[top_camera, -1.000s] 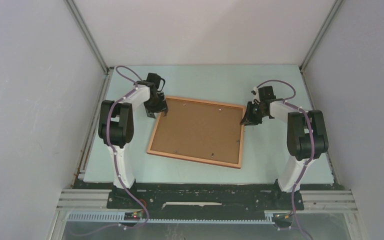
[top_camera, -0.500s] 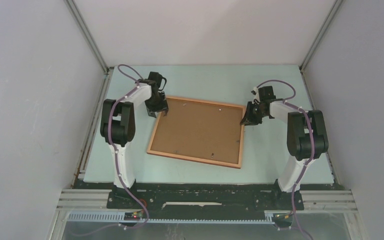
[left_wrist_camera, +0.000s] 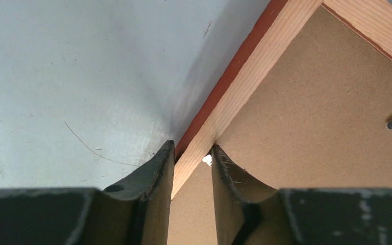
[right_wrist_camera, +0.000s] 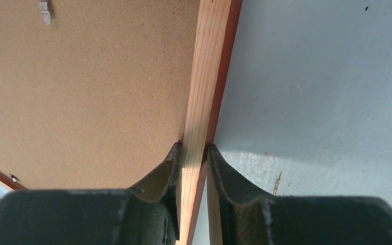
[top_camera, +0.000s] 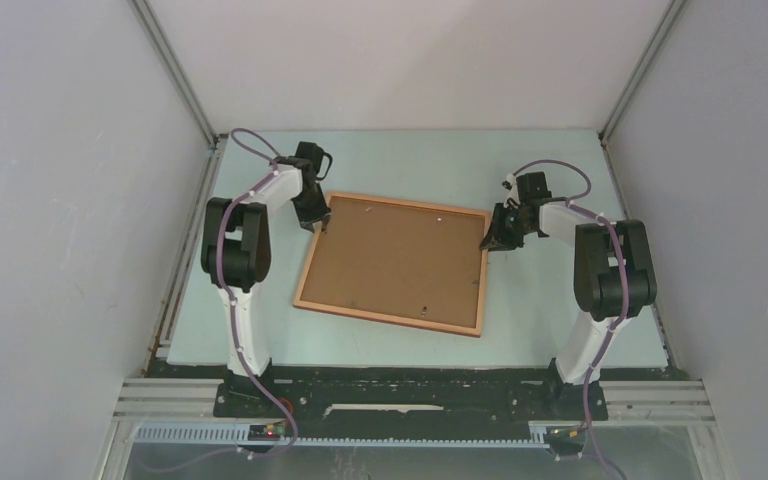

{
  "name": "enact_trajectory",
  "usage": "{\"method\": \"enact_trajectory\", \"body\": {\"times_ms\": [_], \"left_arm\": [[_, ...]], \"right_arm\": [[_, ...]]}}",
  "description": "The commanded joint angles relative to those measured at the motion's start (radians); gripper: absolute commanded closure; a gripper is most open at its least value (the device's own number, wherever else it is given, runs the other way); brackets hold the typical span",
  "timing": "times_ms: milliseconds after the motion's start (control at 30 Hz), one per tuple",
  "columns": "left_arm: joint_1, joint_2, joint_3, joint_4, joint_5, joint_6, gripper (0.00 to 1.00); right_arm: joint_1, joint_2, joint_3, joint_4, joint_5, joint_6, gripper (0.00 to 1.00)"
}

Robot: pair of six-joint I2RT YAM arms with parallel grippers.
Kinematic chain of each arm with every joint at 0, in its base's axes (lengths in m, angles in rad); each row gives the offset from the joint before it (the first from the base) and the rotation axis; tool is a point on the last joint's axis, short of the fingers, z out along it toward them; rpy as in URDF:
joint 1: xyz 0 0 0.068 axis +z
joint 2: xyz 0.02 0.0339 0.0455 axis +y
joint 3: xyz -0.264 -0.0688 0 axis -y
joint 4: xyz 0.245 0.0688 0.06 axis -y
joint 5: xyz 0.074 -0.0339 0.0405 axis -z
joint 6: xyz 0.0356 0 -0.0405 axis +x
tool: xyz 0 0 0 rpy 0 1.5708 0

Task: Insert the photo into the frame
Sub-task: Install the photo frame at the center of the board.

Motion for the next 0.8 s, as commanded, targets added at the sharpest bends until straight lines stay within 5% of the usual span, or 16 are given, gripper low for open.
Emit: {"method": "enact_trajectory", "body": {"times_ms": [0,200,367,633,767], "left_arm": [[0.022,0.019,0.01,0.023,-0.057,-0.078,0.75],[0.036,-0.008,-0.043,0.066,-0.038,-0.142,0.92],[0.037,-0.065,-0.074,0.089,-0.028,-0.116,0.9],[0.037,-0.235,-0.1,0.06,0.009,0.007,0.4],[0.034,-0.396,-0.245,0.106,0.081,-0.005,0.14]], "right_arm": [[0.003,0.006,-0.005,0.014,-0.06,-0.013,0.9],[0.002,0.005,-0.006,0.016,-0.064,-0.013,0.9],[0.001,0.004,-0.005,0.017,-0.065,-0.013,0.9],[0.0,0.004,-0.008,0.022,-0.06,-0.004,0.9],[-0.017,0.004,-0.019,0.034,-0.069,0.013,0.9]]}}
